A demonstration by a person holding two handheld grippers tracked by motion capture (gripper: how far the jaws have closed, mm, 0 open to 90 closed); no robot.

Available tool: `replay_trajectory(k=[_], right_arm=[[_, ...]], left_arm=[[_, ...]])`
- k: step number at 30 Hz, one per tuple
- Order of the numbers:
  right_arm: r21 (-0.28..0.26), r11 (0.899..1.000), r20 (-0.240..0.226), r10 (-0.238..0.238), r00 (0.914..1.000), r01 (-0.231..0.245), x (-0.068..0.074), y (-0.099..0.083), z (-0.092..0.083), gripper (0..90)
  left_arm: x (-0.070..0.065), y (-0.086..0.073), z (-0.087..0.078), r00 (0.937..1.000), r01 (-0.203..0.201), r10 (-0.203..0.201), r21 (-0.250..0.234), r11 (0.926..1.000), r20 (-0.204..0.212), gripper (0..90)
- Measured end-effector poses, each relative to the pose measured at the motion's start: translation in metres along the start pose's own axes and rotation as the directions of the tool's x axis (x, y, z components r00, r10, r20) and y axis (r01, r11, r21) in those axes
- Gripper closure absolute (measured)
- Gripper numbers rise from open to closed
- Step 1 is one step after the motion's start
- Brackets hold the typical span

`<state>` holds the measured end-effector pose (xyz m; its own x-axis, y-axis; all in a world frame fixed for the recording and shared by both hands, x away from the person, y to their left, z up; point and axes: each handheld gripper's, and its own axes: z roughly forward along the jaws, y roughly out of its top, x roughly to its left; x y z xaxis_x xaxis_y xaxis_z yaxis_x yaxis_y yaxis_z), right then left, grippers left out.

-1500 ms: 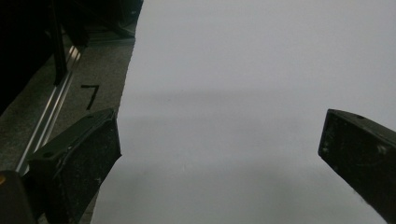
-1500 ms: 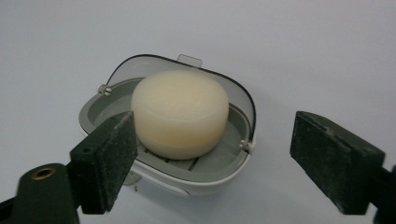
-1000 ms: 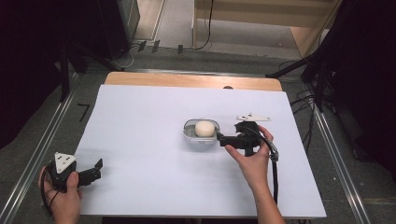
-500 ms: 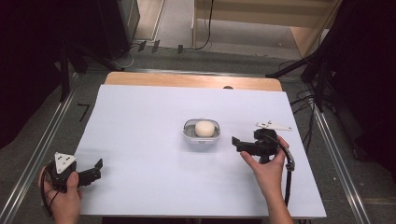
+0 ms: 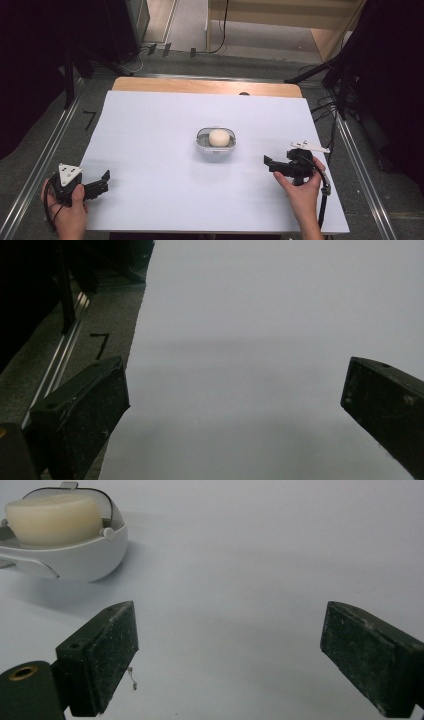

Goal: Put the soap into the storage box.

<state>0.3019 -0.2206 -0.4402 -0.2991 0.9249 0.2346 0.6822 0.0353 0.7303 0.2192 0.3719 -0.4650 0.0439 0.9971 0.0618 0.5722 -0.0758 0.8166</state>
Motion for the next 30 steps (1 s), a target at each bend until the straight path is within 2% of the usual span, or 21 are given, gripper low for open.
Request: replay_trajectory(k=[3, 10, 30], right_arm=[[-0.009, 1.000, 0.014, -0.007, 0.9999, 0.007, -0.006, -0.005, -0.005, 8.9], [-0.012, 1.000, 0.024, 0.013, 0.9996, -0.013, -0.019, -0.014, -0.012, 8.9], [-0.040, 0.999, 0.073, 0.034, 0.9967, -0.032, -0.049, -0.037, -0.034, 8.9]], left_arm=[[0.000, 0.000, 0.000, 1.0000, 0.001, -0.001, 0.000, 1.0000, 0.000, 0.0], [0.000, 0.000, 0.000, 1.0000, -0.001, 0.001, 0.000, 1.0000, -0.001, 0.0], [0.000, 0.000, 0.000, 1.0000, 0.000, 0.000, -0.001, 1.0000, -0.002, 0.0]])
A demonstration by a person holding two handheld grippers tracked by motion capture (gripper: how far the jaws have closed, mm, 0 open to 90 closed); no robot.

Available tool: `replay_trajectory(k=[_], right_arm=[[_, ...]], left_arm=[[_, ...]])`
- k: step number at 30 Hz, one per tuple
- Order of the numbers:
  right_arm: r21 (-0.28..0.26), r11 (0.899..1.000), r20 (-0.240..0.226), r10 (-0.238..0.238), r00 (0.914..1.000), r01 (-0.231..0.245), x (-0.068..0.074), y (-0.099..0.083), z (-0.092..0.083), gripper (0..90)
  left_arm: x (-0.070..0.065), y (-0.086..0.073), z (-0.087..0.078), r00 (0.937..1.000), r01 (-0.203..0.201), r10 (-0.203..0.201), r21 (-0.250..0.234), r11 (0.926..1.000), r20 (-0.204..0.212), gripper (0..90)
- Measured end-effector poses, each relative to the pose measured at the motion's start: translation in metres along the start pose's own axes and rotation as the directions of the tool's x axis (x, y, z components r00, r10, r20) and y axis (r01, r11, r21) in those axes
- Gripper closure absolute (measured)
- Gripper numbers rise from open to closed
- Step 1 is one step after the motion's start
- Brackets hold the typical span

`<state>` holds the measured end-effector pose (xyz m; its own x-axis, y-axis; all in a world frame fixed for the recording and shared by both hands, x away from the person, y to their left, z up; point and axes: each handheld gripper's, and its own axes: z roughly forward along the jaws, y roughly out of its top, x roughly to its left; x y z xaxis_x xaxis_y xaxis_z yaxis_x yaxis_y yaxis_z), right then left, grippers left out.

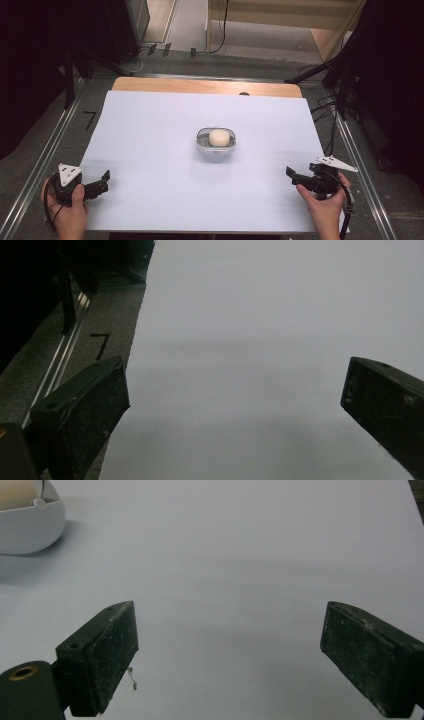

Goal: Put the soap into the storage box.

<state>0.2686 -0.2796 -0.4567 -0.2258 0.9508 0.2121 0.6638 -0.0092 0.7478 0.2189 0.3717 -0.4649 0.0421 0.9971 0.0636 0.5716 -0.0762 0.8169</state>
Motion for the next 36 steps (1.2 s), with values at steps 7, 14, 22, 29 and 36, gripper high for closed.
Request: replay_trajectory(k=[7, 14, 22, 29, 36], right_arm=[[-0.006, 1.000, 0.015, 0.009, 0.9998, -0.008, -0.011, -0.006, -0.007, 8.9], [-0.004, 1.000, 0.030, 0.023, 0.9993, -0.023, -0.022, -0.013, -0.013, 8.9], [-0.007, 0.999, 0.048, 0.037, 0.9982, -0.036, -0.034, -0.020, -0.020, 8.9], [-0.020, 0.999, 0.060, 0.047, 0.9971, -0.046, -0.045, -0.026, -0.027, 8.9], [-0.020, 0.999, 0.089, 0.048, 0.9948, -0.047, -0.054, -0.032, -0.034, 8.9]], left_arm=[[0.000, 0.000, 0.000, 1.0000, 0.000, 0.000, 0.000, 1.0000, 0.002, 0.0], [0.000, 0.000, 0.000, 1.0000, 0.000, 0.000, 0.001, 1.0000, 0.002, 0.0], [0.000, 0.000, 0.000, 1.0000, 0.001, -0.001, -0.001, 1.0000, 0.002, 0.0], [0.000, 0.000, 0.000, 1.0000, 0.002, -0.002, 0.000, 1.0000, 0.003, 0.0], [0.000, 0.000, 0.000, 1.0000, 0.002, -0.002, 0.000, 1.0000, 0.004, 0.0]])
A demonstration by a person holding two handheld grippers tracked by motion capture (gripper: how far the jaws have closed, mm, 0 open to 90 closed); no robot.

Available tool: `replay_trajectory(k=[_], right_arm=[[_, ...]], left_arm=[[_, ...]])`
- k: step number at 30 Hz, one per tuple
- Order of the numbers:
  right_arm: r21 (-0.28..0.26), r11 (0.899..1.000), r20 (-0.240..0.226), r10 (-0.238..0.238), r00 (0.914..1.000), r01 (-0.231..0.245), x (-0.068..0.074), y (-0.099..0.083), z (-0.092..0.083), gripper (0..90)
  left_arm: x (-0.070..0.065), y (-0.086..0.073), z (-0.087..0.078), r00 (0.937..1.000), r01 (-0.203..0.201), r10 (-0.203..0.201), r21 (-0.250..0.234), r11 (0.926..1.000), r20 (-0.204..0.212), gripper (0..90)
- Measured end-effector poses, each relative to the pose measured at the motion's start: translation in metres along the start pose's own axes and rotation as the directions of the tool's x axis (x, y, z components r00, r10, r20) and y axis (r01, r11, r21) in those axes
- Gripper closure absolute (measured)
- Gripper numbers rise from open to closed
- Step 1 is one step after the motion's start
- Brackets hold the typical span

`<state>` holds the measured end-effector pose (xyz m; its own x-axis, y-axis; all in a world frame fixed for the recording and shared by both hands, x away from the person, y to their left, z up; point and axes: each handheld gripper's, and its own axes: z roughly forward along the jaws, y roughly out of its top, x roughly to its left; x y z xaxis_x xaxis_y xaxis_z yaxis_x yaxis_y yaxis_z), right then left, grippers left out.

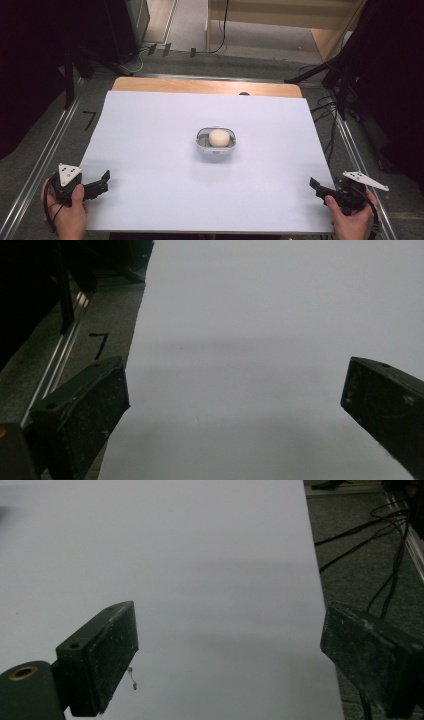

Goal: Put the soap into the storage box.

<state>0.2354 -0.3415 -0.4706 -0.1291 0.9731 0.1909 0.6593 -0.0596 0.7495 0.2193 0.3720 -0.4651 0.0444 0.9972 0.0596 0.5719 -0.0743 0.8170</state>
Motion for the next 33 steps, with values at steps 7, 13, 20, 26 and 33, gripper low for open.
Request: replay_trajectory(k=[7, 13, 20, 26, 33], right_arm=[[0.002, 1.000, 0.010, 0.020, 0.9997, -0.020, -0.010, -0.008, -0.007, 8.9], [0.000, 1.000, 0.012, 0.016, 0.9998, -0.016, -0.013, -0.014, -0.008, 8.9], [-0.009, 1.000, 0.003, 0.022, 0.9998, -0.022, -0.013, -0.020, -0.007, 9.1], [-0.055, 0.998, 0.002, 0.025, 0.9997, -0.025, -0.012, -0.024, -0.007, 13.4], [-0.056, 0.998, 0.005, 0.017, 0.9998, -0.017, -0.011, -0.024, -0.006, 13.3]], left_arm=[[0.000, 0.000, 0.000, 1.0000, 0.001, -0.001, -0.001, 1.0000, -0.001, 0.0], [0.000, 0.000, 0.000, 1.0000, 0.002, -0.002, 0.000, 1.0000, -0.003, 0.0], [0.000, 0.000, 0.000, 1.0000, 0.002, -0.002, 0.006, 1.0000, 0.000, 0.0], [0.000, 0.000, 0.000, 1.0000, 0.002, -0.002, 0.004, 1.0000, -0.002, 0.0], [0.000, 0.001, 0.001, 1.0000, -0.001, 0.001, 0.008, 1.0000, -0.001, 0.0]])
